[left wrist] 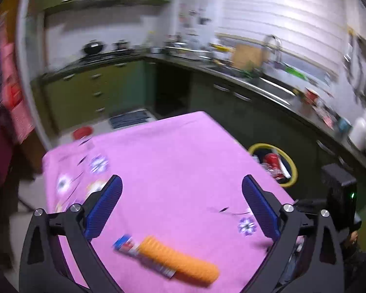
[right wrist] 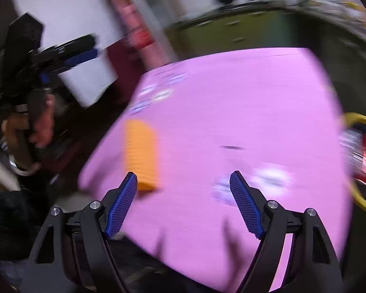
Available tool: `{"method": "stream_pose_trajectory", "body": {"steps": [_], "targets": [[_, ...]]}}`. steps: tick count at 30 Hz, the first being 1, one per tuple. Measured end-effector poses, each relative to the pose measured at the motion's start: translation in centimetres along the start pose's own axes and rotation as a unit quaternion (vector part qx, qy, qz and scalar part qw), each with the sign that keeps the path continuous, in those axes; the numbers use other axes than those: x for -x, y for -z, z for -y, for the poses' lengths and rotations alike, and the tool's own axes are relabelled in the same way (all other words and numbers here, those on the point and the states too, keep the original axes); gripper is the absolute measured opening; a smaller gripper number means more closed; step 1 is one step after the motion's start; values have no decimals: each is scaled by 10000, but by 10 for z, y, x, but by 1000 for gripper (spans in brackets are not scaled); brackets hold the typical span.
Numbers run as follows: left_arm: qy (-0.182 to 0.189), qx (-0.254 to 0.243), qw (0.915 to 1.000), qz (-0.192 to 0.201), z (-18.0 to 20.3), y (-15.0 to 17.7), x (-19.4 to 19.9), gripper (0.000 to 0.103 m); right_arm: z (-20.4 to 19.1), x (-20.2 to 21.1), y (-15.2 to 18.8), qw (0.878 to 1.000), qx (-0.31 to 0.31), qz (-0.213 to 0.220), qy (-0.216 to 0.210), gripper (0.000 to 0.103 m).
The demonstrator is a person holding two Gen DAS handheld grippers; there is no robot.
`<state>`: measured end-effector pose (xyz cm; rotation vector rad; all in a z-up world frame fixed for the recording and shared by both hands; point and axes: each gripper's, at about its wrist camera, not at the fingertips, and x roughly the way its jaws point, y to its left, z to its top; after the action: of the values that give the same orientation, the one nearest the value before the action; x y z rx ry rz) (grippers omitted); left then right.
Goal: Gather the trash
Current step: 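Reach the right gripper to the orange mesh sleeve and grasp it, then carry the orange mesh sleeve over the bin and open the right gripper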
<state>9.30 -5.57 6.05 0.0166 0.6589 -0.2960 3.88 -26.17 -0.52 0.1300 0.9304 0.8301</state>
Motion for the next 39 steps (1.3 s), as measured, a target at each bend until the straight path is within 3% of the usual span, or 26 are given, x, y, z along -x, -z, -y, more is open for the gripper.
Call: {"method": "stream_pose_trajectory", "body": {"steps": [4, 8, 11, 14, 16, 18, 25, 29, 32, 34, 36, 39], "targets": [[-432, 573, 9974, 77, -37, 31, 17, 95, -45, -63, -16, 9963, 570, -559, -318, 77], [-685, 854, 9940, -23, -61, 59, 25, 95, -70, -103, -10, 9906, 1012, -923, -38, 77], [-745, 978, 9923, -147, -69, 72, 22, 95, -77, -119, -5, 9883, 1106, -1009, 286, 70], [-741, 1049, 9914, -253, -74, 78, 15, 95, -73, -125, 0, 9867, 1130, -1042, 535, 52], [-681, 1082, 9914, -291, -75, 80, 10, 95, -68, -125, 4, 9866, 1095, -1032, 635, 26], [-621, 1087, 9916, -314, -73, 81, 8, 95, -59, -114, 2, 9882, 1060, -884, 664, 15], [-555, 995, 9930, -319, -66, 83, 5, 95, -27, -49, -5, 9961, 563, -245, 640, 15], [-480, 960, 9935, -366, -60, 83, -1, 95, 9, 9, -5, 9924, 103, 373, 1168, 15], [-450, 930, 9938, -407, -57, 81, -6, 95, 57, 67, 1, 9768, -461, 863, 1904, 15], [-414, 908, 9941, -427, -54, 80, -9, 95, 98, 100, 8, 9592, -886, 1048, 2471, 15], [-375, 883, 9944, -445, -50, 79, -13, 95, 137, 119, 13, 9406, -1250, 1063, 2972, 15], [-330, 854, 9946, -497, -45, 79, -18, 95, 201, 136, 26, 9188, -1810, 885, 3394, 15]]}}
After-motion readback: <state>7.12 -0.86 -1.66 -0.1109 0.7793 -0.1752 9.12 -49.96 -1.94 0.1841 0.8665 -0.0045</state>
